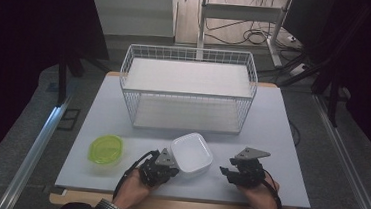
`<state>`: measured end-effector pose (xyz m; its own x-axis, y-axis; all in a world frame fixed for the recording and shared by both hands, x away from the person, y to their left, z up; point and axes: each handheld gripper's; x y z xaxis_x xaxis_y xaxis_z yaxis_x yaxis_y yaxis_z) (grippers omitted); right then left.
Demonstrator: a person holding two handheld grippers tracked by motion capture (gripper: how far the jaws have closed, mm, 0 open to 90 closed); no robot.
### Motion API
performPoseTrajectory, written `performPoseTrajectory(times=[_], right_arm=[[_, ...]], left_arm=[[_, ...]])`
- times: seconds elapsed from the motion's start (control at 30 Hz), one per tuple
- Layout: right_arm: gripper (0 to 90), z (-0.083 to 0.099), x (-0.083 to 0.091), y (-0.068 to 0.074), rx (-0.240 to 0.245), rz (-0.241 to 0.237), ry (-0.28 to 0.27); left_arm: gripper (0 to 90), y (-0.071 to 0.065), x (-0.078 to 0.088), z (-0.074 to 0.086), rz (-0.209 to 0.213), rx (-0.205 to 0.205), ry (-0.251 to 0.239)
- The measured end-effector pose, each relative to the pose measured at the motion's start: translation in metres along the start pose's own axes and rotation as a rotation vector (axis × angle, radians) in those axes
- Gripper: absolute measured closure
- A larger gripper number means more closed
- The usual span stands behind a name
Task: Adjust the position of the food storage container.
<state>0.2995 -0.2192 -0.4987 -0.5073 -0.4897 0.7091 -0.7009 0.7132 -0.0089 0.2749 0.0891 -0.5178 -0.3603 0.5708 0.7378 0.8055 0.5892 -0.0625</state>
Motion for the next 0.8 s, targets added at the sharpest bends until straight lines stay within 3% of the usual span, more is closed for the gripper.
performPoseTrajectory(times=[0.13, 0.23, 0.3, 0.33, 0.43, 0.47, 0.57, 0.7, 0.73, 0.8], right_arm=[[65.5, -0.002, 0.000, 0.004, -0.013, -0.035, 0.003], [76.6, -0.005, -0.002, 0.015, -0.001, -0.079, 0.021], [78.8, -0.006, -0.003, 0.018, -0.005, -0.097, 0.025], [83.6, -0.008, -0.005, 0.024, -0.009, -0.133, 0.032], [85.2, -0.011, -0.009, 0.030, 0.007, -0.158, 0.037], [85.1, -0.013, -0.013, 0.037, 0.029, -0.166, 0.044], [84.9, -0.015, -0.016, 0.039, 0.040, -0.155, 0.048], [83.9, -0.016, -0.017, 0.033, 0.032, -0.126, 0.054], [82.9, -0.015, -0.016, 0.026, 0.012, -0.094, 0.053], [82.8, -0.015, -0.015, 0.022, 0.000, -0.079, 0.051]], left_arm=[[89.7, 0.026, 0.010, -0.001, -0.072, 0.094, -0.030], [89.7, 0.050, 0.007, -0.007, -0.126, 0.113, -0.050], [89.7, 0.053, 0.004, -0.010, -0.136, 0.117, -0.054], [89.7, 0.056, -0.002, -0.014, -0.155, 0.109, -0.059], [89.6, 0.058, -0.010, -0.017, -0.150, 0.122, -0.077], [89.6, 0.060, -0.014, -0.018, -0.148, 0.106, -0.066], [89.6, 0.061, -0.014, -0.017, -0.135, 0.103, -0.069], [89.7, 0.057, -0.009, -0.017, -0.100, 0.098, -0.066], [89.6, 0.048, -0.009, -0.017, -0.072, 0.104, -0.076], [89.6, 0.043, -0.008, -0.017, -0.064, 0.085, -0.063]])
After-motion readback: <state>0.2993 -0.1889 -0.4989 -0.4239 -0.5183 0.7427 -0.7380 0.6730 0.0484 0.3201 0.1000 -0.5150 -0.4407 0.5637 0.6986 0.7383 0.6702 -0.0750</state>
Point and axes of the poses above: each handheld gripper's, and its own axes: x roughly backward along the jaws, z roughly out of its underside, y roughly to its left, and after that the axes turned 1 degree about z, right-handed
